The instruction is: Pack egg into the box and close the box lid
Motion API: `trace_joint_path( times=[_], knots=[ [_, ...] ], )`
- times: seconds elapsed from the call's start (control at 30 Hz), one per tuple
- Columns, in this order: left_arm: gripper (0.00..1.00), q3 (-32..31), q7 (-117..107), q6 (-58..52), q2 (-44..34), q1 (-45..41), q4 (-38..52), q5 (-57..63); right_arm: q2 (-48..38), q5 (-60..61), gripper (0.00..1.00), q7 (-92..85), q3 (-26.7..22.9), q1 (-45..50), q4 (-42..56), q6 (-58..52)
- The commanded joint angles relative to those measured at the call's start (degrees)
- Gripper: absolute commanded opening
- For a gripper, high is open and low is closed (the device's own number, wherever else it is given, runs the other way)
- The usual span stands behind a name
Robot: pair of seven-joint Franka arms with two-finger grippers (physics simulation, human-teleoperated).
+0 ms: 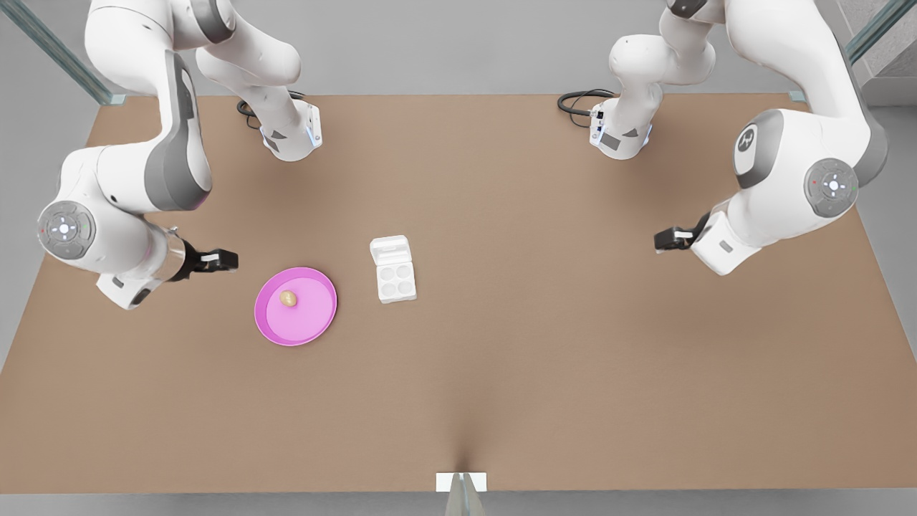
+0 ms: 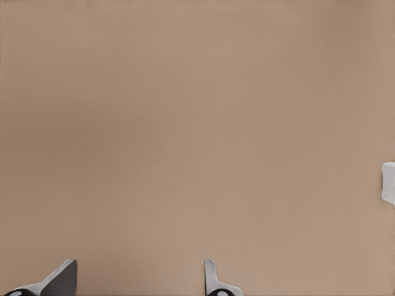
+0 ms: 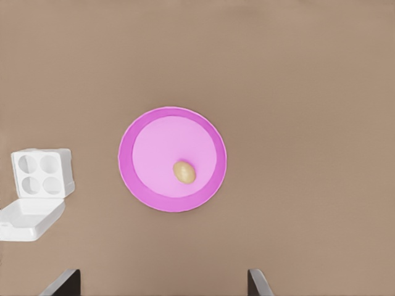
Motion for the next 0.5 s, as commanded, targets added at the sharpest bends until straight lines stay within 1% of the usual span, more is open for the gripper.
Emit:
trace_joint_path(
  times=[0.0,0.03,0.07,0.13,0.17,0.2,0.23,0.3,0.37,0.4,0.47],
  knots=[
    [1.00,-0.1,-9.6,7.6,0.0,0.0,0.1,-0.3,0.3,0.6,1.00,2.2,-0.1,-0.2,-0.1,10.7],
    [1.00,-0.5,-9.4,7.7,0.1,0.0,0.1,-0.6,0.4,0.8,1.00,2.2,-0.1,-0.4,-0.1,10.6],
    [1.00,-0.4,-9.1,7.0,1.4,-0.1,1.6,-3.6,1.2,0.7,1.00,2.3,0.1,0.2,-0.3,10.5],
    [1.00,-0.5,-9.5,6.3,1.2,0.3,1.5,-3.3,4.9,0.0,1.00,5.1,0.3,2.3,-0.9,10.0],
    [1.00,-0.4,-8.9,3.4,1.5,0.6,1.1,-3.1,5.3,0.0,1.00,6.8,0.3,3.9,-0.9,5.7],
    [1.00,-0.4,-8.9,2.8,1.2,0.2,1.5,-0.3,6.4,0.4,1.00,7.0,0.4,4.4,-1.0,4.1],
    [1.00,-0.8,-9.3,2.7,1.0,-0.3,1.5,0.2,9.5,0.7,1.00,7.0,0.8,5.9,-0.6,5.3],
    [1.00,-1.1,-8.9,1.8,0.6,-0.3,1.6,0.6,10.4,-0.1,1.00,10.3,0.7,9.2,-7.4,14.2],
    [1.00,-1.8,-8.1,1.2,0.8,-0.2,1.6,0.6,10.9,-0.2,1.00,9.9,0.7,8.5,-9.7,16.4],
    [1.00,-1.9,-8.1,1.2,0.8,-0.3,1.6,1.0,13.1,-1.4,1.00,10.2,0.7,8.7,-9.5,17.2],
    [1.00,-2.3,-8.0,0.5,0.9,-0.4,1.6,1.8,14.0,-2.5,1.00,10.2,0.7,6.6,-14.2,25.1]
  ],
)
